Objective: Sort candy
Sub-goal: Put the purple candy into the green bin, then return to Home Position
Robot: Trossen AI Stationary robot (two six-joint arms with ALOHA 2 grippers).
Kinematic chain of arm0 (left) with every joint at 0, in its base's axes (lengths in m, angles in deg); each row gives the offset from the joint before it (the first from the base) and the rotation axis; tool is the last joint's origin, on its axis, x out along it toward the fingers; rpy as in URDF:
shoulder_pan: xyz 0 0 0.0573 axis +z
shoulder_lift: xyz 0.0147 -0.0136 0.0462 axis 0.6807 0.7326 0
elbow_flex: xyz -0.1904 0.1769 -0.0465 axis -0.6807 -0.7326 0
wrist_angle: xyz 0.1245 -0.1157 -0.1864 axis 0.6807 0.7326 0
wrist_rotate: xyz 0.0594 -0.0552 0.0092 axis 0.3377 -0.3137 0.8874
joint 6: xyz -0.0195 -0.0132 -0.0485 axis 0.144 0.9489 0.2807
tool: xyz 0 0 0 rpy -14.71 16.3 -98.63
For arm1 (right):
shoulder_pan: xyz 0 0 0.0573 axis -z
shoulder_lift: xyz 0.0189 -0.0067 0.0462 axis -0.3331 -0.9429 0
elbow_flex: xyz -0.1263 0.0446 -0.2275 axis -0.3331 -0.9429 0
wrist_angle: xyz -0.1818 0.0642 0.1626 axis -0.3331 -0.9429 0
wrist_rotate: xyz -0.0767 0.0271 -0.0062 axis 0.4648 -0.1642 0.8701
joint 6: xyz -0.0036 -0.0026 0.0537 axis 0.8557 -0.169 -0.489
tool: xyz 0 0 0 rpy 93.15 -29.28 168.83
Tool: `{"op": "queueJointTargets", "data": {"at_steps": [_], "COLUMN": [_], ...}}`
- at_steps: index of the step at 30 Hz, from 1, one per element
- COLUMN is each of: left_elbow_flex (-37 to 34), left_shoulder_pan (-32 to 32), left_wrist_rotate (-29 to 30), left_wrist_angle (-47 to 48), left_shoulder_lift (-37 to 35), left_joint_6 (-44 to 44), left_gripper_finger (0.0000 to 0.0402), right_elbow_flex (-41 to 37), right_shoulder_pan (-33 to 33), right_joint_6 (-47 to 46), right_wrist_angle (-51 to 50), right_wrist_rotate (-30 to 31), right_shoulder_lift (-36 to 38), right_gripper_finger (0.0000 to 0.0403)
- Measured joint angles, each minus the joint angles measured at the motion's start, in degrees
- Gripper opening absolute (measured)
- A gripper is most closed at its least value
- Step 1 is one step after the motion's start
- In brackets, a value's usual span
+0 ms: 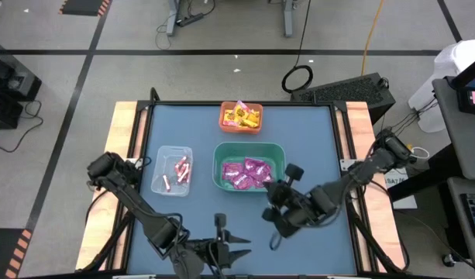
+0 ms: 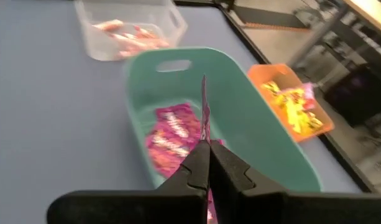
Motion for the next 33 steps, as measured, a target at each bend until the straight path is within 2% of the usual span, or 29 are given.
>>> {"op": "queueJointTargets", "data": {"at_steps": [4,9,14,17,20,24,29,33], "left_elbow_flex": [0.0,0.0,0.0,0.0,0.0,-2.0,-2.6,-2.7], "left_shoulder_pan": [-0.4,-0.5,0.8,1.9,3.1,4.5,6.6,7.7], "left_wrist_rotate": [0.4,1.3,5.9,9.0,9.2,9.3,9.3,9.3], "left_wrist_angle": [0.7,2.5,3.5,7.5,11.2,11.9,13.4,15.7], "left_shoulder_lift": [-1.2,-2.3,-2.3,-3.0,-4.4,-6.1,-6.7,-6.7], "left_joint_6": [0.2,-0.1,-1.8,-1.6,0.0,1.2,2.1,2.9], "left_gripper_finger": [0.0112,0.0112,0.0112,0.0112,0.0112,0.0112,0.0112,0.0112], "right_elbow_flex": [-3.0,-7.8,-12.3,-13.0,-13.0,-12.8,-12.5,-12.5], "right_shoulder_pan": [4.0,9.2,13.8,15.6,16.9,18.1,18.2,17.5], "right_joint_6": [4.2,10.7,18.0,18.7,19.1,20.8,26.1,29.0], "right_wrist_angle": [2.3,8.4,18.6,20.6,20.8,20.5,20.3,18.8], "right_wrist_rotate": [-0.2,-4.2,-12.9,-16.3,-18.6,-22.3,-22.5,-23.5], "right_shoulder_lift": [0.0,0.0,0.0,0.0,0.1,0.2,1.5,6.1], "right_gripper_finger": [0.0,0.0,0.0,0.0006,0.003,0.0083,0.0151,0.0179]}}
